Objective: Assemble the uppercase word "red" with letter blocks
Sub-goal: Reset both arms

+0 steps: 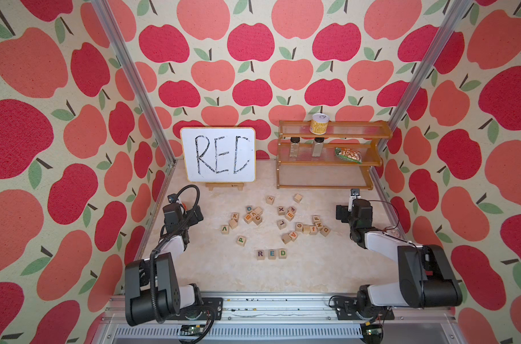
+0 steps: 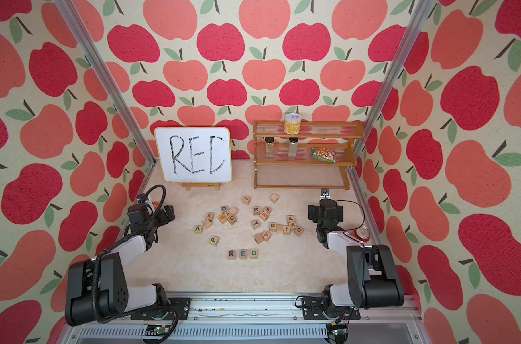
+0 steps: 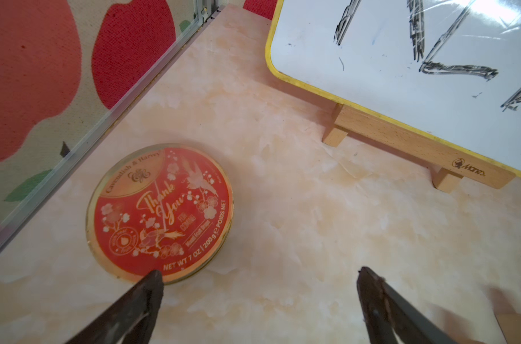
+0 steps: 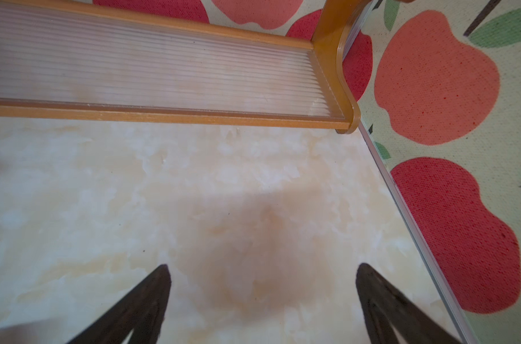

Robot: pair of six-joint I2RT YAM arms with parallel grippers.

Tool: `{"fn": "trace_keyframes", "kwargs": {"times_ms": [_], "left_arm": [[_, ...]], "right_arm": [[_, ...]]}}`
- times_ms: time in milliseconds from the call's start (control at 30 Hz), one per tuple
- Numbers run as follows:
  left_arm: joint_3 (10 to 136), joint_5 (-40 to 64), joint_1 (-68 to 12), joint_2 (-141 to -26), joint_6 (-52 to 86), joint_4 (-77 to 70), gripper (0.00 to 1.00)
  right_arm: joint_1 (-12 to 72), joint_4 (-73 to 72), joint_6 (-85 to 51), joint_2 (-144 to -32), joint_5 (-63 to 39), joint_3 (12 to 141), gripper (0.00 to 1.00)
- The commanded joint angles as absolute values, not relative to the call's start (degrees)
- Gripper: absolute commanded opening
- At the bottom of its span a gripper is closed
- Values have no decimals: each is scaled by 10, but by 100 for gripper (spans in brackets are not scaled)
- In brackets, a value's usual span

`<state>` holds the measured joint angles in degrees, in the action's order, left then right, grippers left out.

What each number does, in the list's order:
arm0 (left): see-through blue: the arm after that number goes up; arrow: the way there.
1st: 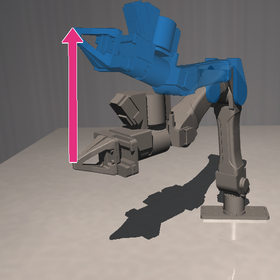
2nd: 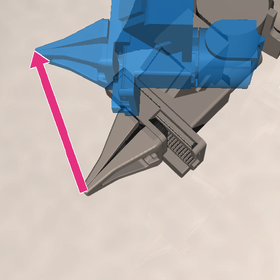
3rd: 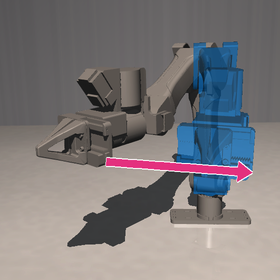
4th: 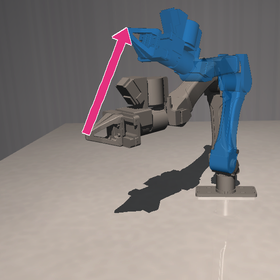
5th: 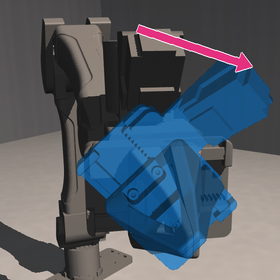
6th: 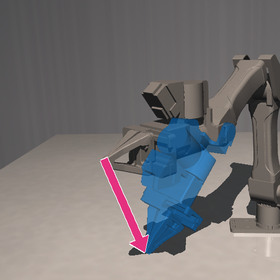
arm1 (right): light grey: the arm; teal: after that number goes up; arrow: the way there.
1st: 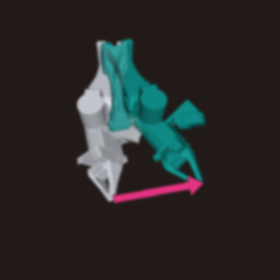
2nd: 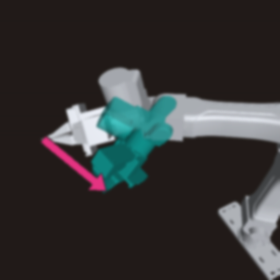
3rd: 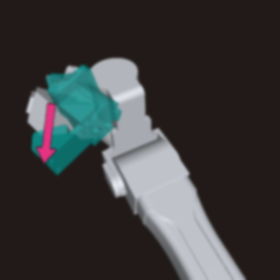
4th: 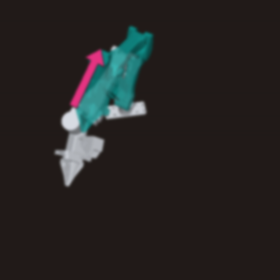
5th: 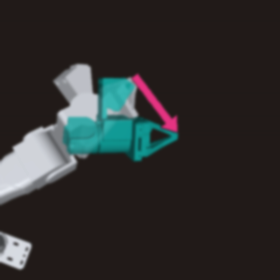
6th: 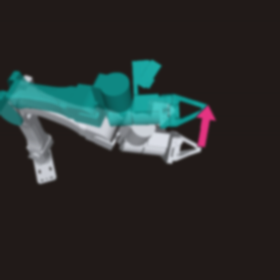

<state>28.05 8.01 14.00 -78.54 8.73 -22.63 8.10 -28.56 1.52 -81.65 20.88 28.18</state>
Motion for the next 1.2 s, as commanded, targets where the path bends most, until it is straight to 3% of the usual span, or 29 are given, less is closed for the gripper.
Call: {"fn": "trace_keyframes", "kwargs": {"times_ms": [0,133,467,567,667,1167], "left_arm": [[277,104,119,-822,55,-336,99],[265,100,96,-859,26,-388,99],[242,90,71,-897,-1,-457,99],[243,87,69,-898,-2,-457,99],[243,85,69,-898,-2,-456,99],[243,73,64,-898,-4,-455,99]], "right_arm": [[77,-360,24,-833,204,278,99],[73,-437,25,-875,206,264,99],[62,-460,25,-872,159,245,99],[57,-565,40,-905,116,205,99],[55,-507,30,-887,119,222,99],[54,-510,30,-888,118,221,99]]}}
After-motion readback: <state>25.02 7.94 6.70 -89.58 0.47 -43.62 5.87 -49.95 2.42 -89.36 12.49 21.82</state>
